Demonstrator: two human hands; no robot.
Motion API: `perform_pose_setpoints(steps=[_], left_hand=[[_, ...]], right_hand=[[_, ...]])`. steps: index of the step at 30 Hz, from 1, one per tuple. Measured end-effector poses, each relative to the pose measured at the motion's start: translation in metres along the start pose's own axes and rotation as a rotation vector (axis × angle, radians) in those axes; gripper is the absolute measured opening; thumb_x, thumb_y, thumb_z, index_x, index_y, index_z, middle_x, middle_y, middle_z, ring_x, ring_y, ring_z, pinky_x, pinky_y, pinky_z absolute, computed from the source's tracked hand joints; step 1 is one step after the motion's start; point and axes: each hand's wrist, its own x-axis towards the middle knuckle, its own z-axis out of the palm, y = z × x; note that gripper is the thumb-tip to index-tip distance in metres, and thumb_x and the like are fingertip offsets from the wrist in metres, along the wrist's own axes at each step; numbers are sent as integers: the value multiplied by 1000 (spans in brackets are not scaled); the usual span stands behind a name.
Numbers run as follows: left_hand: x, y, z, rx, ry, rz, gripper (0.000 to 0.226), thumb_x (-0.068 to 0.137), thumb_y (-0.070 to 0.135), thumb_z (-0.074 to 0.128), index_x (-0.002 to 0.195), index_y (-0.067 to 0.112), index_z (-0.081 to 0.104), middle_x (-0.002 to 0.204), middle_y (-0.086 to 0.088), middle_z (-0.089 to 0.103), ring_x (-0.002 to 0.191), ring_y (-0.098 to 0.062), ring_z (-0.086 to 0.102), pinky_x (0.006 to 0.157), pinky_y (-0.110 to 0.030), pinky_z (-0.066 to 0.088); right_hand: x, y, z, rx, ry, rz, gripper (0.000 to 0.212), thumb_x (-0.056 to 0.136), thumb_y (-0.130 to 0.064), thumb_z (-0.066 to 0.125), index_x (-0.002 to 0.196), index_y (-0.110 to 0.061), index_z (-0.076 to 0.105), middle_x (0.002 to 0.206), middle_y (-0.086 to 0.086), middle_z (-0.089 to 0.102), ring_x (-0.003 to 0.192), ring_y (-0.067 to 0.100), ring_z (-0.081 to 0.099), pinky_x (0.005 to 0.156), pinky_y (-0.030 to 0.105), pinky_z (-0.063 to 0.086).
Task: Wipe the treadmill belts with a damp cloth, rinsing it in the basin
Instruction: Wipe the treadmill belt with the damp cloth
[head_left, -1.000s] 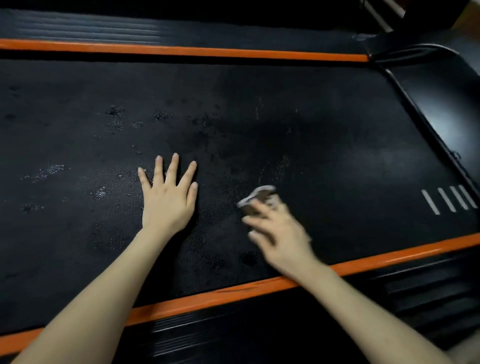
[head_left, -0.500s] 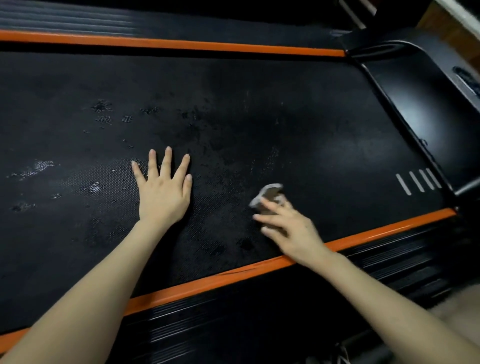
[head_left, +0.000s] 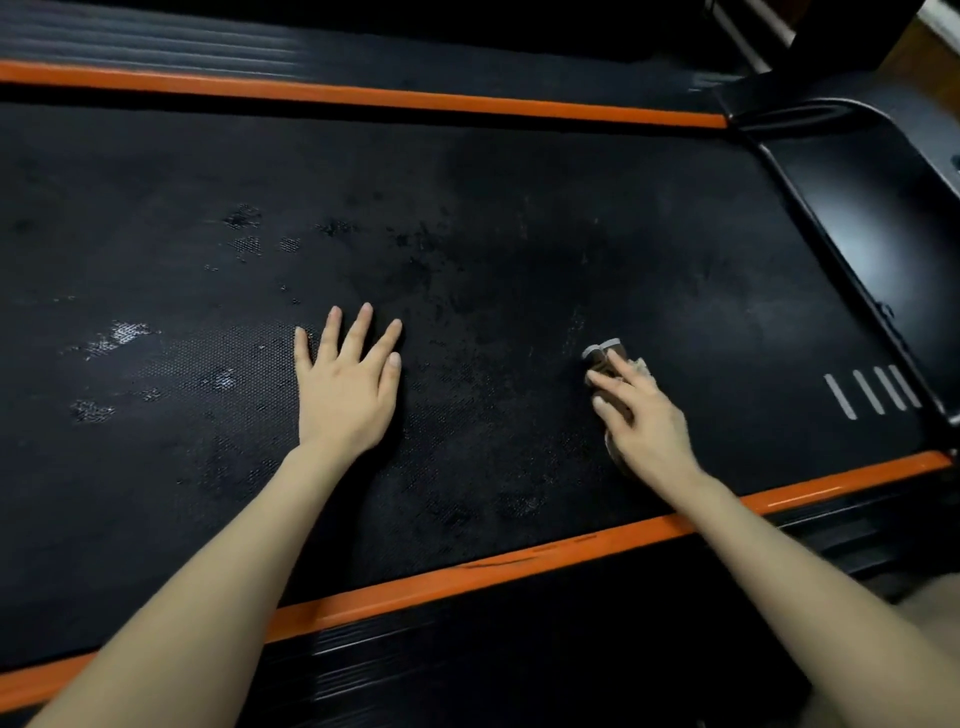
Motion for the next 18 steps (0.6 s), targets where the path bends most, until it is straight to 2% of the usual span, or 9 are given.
perform_pose_setpoints(steps=[1, 2, 4, 5, 8, 11, 14, 18], left_hand=[[2, 1, -1, -30, 12, -11, 65, 90, 51, 8, 140, 31, 44, 154, -3, 31, 145, -29, 16, 115, -51, -1], [4, 1, -3, -53, 30, -17, 65, 90, 51, 10, 138, 29, 49, 152, -4, 34, 143, -30, 20, 114, -51, 2], [15, -3, -7, -45, 67, -20, 63, 90, 50, 16, 135, 26, 53, 150, -9, 37, 141, -34, 25, 114, -54, 7], [24, -7, -10, -22, 72, -32, 61, 91, 49, 18, 136, 25, 51, 150, -12, 36, 140, -37, 24, 113, -55, 8], [57, -24, -18, 54, -6, -128, 50, 99, 43, 24, 146, 28, 36, 156, -13, 22, 144, -38, 10, 114, -57, 2], [78, -38, -13, 118, -38, -133, 51, 100, 45, 23, 149, 30, 25, 158, -11, 14, 145, -38, 1, 114, -59, -3], [81, -41, -5, 159, -3, -111, 56, 96, 48, 15, 149, 32, 26, 158, -10, 16, 145, -38, 4, 113, -59, -3], [82, -41, -4, 164, 0, -122, 58, 93, 48, 15, 147, 33, 30, 157, -10, 21, 144, -38, 7, 113, -59, -1]], right_hand=[[-4, -13, 7, -13, 34, -13, 32, 91, -22, 57, 123, -25, 62, 146, -8, 36, 140, 27, 29, 114, 42, 27], [-14, -26, 16, -23, 40, -116, 32, 90, -25, 55, 121, -21, 64, 144, -5, 40, 135, 32, 35, 112, 42, 30], [-37, -53, 35, -92, -86, -484, 35, 86, -29, 49, 113, -17, 67, 137, 4, 50, 126, 39, 46, 106, 44, 37], [-43, -63, 43, -157, -172, -639, 35, 87, -31, 47, 112, -18, 68, 136, 5, 53, 126, 40, 45, 104, 48, 39], [-19, -65, 52, -200, -247, -781, 33, 90, -33, 47, 114, -22, 67, 136, 2, 53, 133, 37, 38, 106, 50, 36], [10, -72, 59, -163, -240, -777, 33, 89, -31, 48, 113, -20, 68, 135, 5, 54, 131, 39, 39, 108, 51, 30], [63, -94, 72, -107, -150, -656, 32, 88, -28, 50, 112, -17, 69, 135, 6, 54, 129, 42, 41, 109, 49, 26], [161, -133, 89, -123, -86, -437, 33, 95, -27, 51, 126, -20, 59, 146, 0, 42, 139, 34, 26, 116, 42, 15]])
